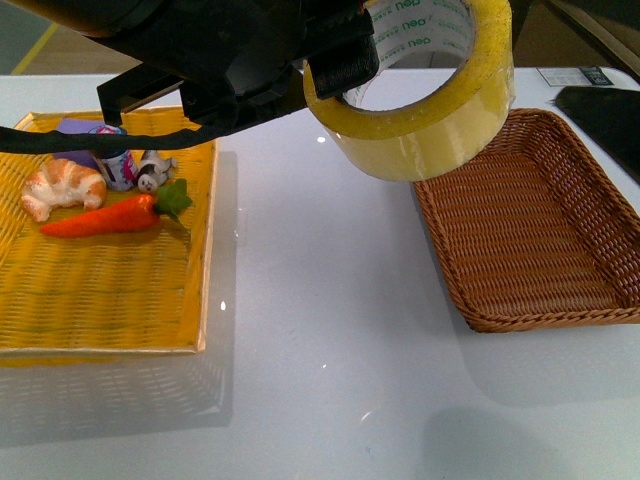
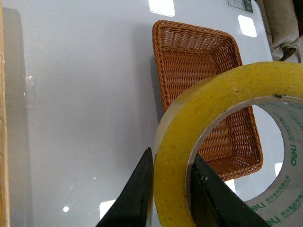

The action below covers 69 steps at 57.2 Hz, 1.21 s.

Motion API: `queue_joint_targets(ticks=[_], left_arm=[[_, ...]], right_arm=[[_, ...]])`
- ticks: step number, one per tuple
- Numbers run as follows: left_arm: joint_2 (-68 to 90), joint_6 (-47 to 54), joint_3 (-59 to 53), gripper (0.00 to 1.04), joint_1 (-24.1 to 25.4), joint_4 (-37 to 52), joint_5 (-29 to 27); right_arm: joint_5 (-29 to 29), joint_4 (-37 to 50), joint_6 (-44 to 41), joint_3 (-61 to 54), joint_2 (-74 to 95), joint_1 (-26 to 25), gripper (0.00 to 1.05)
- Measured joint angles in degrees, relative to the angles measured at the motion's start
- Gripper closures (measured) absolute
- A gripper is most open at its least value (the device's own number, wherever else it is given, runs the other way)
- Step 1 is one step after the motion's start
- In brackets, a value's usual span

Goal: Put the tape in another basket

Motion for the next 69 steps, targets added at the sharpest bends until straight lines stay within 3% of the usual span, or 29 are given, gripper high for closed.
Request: queue_joint_targets(ticks=[26,44,51,69], left_arm=[[0.00,-0.63,0.00,0.90,0.02,-0.11,1.97],[0.00,-3.15,0.00,0.90,0.44,-0.09,4.55],[0.00,-3.28,0.00,0.90,0.61,0.24,4.79],[-0.90,-3.19,-0.24,0.45,1.53,2.60,5.49]], right_arm=[[-1.09,8.11,3.13,2.67,11.54,-0.13,0.09],[-0.09,9.57,4.28,2.71,12.94,-0.13,0.55],[-0.02,9.81,4.37,2.71,12.94,-0.13,0.58],[0.39,9.88,4.55,2.36,13.03,-0.79,0.58]])
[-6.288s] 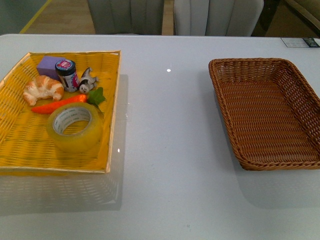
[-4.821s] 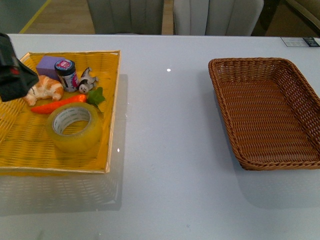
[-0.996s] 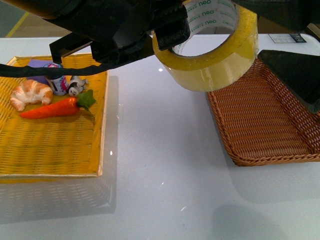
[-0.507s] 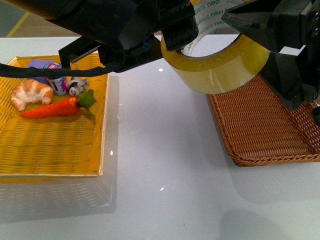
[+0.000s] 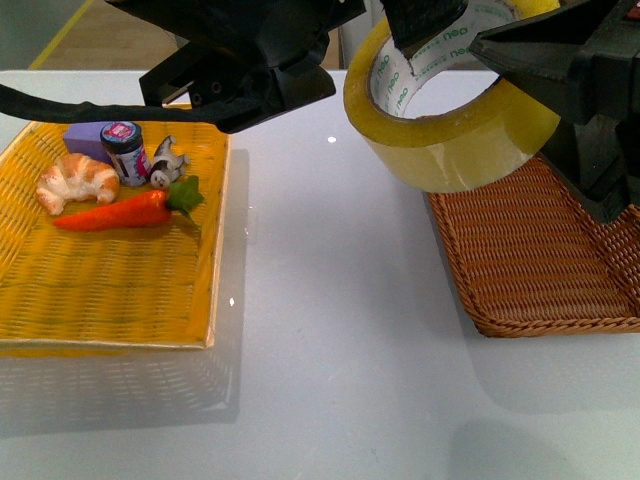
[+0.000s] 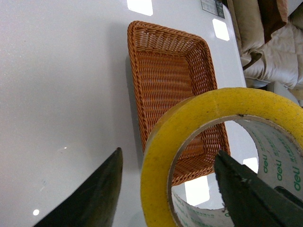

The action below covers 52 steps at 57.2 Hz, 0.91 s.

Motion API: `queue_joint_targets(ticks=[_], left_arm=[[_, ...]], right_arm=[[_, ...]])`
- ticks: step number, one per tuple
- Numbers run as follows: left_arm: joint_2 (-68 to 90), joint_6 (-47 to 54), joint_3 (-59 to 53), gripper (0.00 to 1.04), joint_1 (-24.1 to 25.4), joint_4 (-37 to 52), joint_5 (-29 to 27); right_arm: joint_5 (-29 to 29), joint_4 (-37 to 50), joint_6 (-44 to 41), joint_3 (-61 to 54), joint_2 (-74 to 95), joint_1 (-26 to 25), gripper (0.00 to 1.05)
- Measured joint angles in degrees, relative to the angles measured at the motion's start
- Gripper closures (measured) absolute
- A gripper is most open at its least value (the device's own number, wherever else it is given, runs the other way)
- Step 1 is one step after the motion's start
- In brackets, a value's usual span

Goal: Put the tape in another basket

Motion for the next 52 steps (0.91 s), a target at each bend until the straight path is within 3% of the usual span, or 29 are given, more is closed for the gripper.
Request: queue_joint_targets(ticks=[15,25,34,39,41,52], left_arm=[[-5.55,5.07,-4.09,0.07,4.68,4.28,-3.13],[-11.74,13.97,-9.55,0.09,10.23,10.91,-7.23],[-18.71,22.53,-16.00,0.09,15.41,16.81,-7.67],[-20.15,30.99,-21.55,0.24,15.82,29.79,-18.45],[-21.03,33.16,-23.89,0.29,16.37,33.11,-19.69],[-29.22,38.56,-35.89,0.67,21.20,38.16,-16.92]], right_arm=[[-0.28,0.00,0.98,-0.66,0.00,-4.13,0.58],[-2.34,0.26,1.05,-0.70,0.04,-7.96,0.58],[-4.83,1.66,1.03,-0.07,3.34,-12.31,0.58],[-5.73,2.14,1.01,1.38,6.78,-14.51,0.58],[-6.23,2.40,0.98,2.12,8.09,-15.23,0.58],[-7.48,2.73,0.39,8.61,18.38,-20.13,0.58]])
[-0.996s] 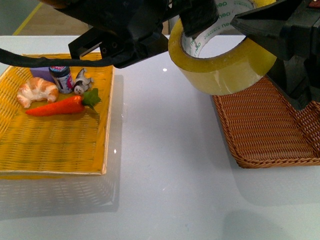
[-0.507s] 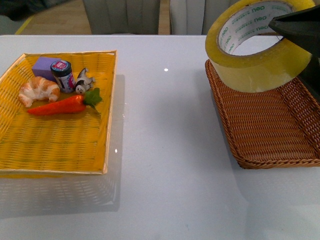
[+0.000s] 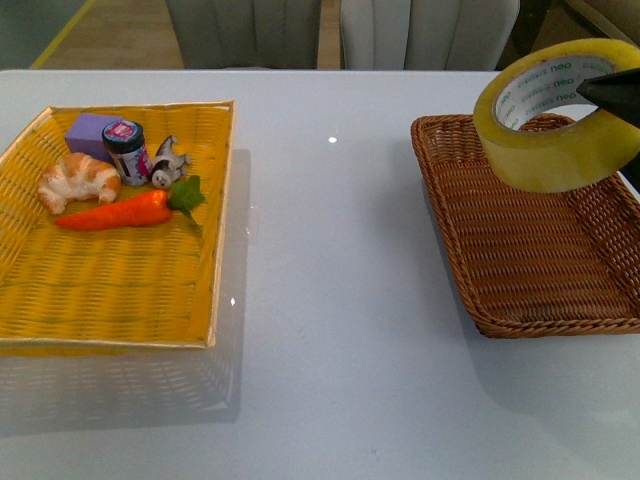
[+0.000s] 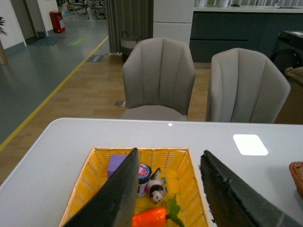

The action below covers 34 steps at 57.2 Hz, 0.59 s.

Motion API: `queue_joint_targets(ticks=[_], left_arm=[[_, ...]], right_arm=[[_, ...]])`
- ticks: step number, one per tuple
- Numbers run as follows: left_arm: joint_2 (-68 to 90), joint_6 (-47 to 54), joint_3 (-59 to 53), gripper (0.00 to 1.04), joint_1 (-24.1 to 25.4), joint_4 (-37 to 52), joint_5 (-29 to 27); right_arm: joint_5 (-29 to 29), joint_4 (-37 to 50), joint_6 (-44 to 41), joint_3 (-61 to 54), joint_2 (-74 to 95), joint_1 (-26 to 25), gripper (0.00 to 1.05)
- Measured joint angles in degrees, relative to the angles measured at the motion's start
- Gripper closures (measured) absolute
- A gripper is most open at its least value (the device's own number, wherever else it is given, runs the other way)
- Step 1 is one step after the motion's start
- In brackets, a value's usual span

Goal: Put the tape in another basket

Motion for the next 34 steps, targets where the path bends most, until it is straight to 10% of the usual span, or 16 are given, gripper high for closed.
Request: queue_joint_targets(ticks=[10,34], left_arm=[[-6.95,0.63,-7.15,1.02,3.50,0.09,3.74],[-23.61,1.01,-16.52,1.03,11.96,-7.23,12.39]], right_arm=[[0.63,-1.88,-0.09,8.15,11.17,-3.08,0.58],[4.94,-9.18,1.44,24.06,26.88,-3.04,0.58]])
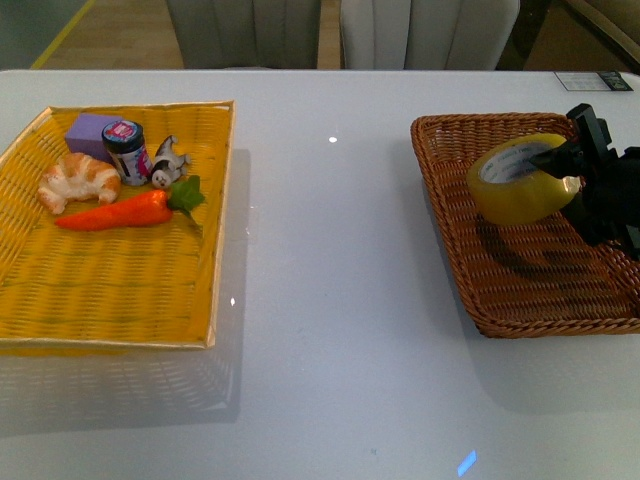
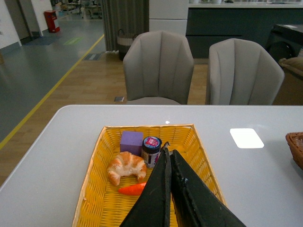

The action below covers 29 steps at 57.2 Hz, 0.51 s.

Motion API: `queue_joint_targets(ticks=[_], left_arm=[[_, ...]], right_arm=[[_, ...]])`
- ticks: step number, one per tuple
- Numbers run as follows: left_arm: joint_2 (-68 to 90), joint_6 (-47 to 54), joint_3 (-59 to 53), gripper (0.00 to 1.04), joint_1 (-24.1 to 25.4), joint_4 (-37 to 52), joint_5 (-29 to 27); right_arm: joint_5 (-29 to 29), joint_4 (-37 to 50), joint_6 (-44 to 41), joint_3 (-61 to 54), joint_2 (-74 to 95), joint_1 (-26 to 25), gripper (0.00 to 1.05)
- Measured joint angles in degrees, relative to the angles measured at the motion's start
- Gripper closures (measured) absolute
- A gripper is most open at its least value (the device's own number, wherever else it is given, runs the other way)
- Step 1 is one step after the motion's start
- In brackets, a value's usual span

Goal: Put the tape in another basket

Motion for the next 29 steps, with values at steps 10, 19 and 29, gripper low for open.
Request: queue_joint_targets(ticks=[10,19,29], left_arm=[[-5.64,0.00,-2.69,1.03,0.96,-2.29,0.39],[-9.55,0.02,-4.04,1.03,0.96,-5.16,0.42],[-15.28,0.02,-4.04,1.03,0.96,-10.16,0.39]], right_arm=[[0.22,-2.45,0.13,2.82,2.58,0.70,0.58],[0.48,-4.35,-1.29,3.13,2.69,0.72,0.50],[0.50,-3.48,-3.43,-1.16,1.90,-0.11,0.22]])
